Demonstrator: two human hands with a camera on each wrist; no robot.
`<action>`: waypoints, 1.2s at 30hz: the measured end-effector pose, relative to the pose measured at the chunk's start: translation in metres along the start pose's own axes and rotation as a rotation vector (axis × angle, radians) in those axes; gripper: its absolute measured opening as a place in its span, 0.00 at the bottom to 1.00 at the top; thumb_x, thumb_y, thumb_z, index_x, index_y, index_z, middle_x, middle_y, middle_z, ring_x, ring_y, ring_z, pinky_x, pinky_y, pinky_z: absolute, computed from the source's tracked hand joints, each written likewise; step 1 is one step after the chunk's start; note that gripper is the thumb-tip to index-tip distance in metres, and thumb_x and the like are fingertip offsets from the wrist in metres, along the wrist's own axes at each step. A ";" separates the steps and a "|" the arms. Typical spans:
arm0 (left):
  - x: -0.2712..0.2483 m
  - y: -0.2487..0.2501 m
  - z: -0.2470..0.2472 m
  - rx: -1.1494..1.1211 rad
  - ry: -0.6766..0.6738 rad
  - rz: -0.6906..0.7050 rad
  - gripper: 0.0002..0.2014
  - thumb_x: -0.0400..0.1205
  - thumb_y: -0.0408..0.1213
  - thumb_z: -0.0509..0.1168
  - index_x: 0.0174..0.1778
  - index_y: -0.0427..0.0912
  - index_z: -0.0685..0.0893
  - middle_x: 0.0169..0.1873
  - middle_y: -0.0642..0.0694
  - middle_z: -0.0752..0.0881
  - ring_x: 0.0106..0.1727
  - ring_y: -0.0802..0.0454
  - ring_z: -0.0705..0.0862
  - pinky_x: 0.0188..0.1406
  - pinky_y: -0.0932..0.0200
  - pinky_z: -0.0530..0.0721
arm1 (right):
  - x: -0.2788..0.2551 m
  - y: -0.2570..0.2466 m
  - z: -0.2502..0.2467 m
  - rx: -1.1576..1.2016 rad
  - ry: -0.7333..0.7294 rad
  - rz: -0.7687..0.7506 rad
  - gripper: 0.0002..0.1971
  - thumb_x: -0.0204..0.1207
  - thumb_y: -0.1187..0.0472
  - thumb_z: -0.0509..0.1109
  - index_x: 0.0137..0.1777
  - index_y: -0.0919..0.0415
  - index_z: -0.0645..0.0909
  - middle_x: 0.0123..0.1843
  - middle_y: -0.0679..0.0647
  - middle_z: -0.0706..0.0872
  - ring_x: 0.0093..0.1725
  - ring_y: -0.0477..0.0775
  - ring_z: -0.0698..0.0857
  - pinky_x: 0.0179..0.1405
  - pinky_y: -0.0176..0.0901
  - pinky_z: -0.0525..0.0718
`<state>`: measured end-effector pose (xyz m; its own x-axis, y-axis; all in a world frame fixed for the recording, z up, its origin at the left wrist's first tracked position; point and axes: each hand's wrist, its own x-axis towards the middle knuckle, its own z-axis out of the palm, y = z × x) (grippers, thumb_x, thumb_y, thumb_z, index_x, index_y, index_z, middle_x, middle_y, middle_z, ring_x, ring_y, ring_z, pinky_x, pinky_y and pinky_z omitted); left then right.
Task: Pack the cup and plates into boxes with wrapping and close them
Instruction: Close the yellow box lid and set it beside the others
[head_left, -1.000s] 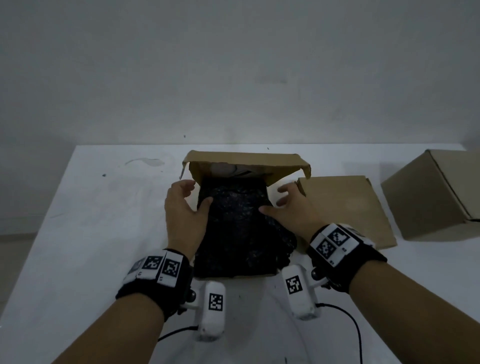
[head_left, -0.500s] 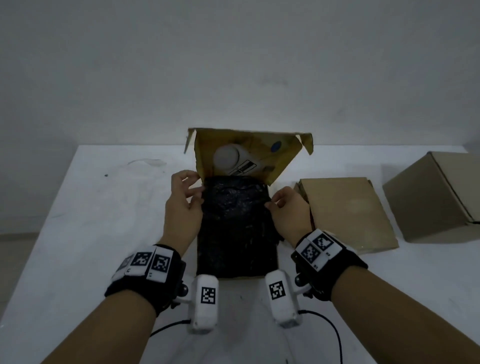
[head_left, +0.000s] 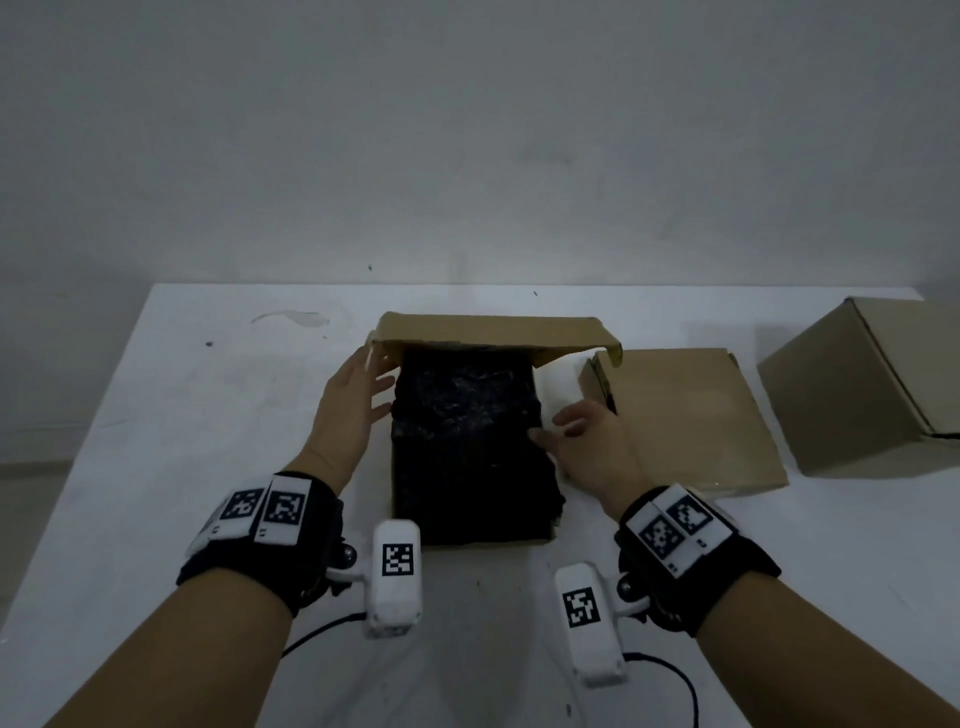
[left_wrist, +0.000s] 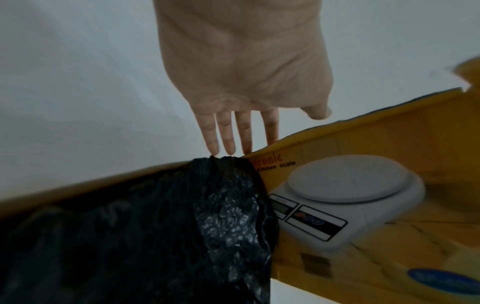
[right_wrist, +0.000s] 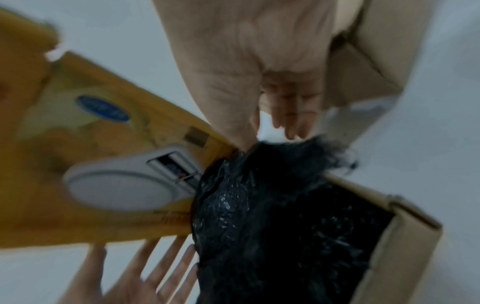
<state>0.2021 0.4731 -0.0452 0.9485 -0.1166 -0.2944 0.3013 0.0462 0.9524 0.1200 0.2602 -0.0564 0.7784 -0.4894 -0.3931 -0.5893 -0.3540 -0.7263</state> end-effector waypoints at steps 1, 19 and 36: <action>-0.001 0.002 0.000 -0.001 -0.012 -0.018 0.13 0.87 0.52 0.50 0.59 0.56 0.78 0.60 0.49 0.83 0.61 0.52 0.81 0.59 0.53 0.80 | -0.002 -0.002 0.000 0.003 -0.040 0.017 0.13 0.70 0.54 0.78 0.42 0.57 0.76 0.41 0.54 0.82 0.35 0.54 0.83 0.34 0.48 0.86; -0.009 0.024 -0.015 -0.024 -0.252 -0.201 0.29 0.55 0.56 0.71 0.52 0.52 0.83 0.52 0.49 0.83 0.54 0.48 0.81 0.62 0.51 0.77 | -0.001 -0.018 -0.053 0.697 -0.479 0.295 0.60 0.50 0.14 0.57 0.74 0.59 0.69 0.62 0.68 0.85 0.55 0.71 0.87 0.54 0.71 0.83; -0.022 -0.022 -0.020 0.455 -0.353 0.115 0.31 0.79 0.26 0.67 0.77 0.49 0.67 0.75 0.52 0.71 0.77 0.58 0.67 0.73 0.58 0.69 | -0.023 -0.001 -0.026 0.240 -0.286 0.149 0.23 0.70 0.65 0.78 0.62 0.63 0.74 0.56 0.59 0.80 0.47 0.55 0.84 0.36 0.42 0.84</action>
<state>0.1767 0.4948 -0.0609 0.8594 -0.4626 -0.2177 0.0527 -0.3433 0.9378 0.0968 0.2514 -0.0320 0.7370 -0.2678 -0.6206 -0.6594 -0.0832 -0.7472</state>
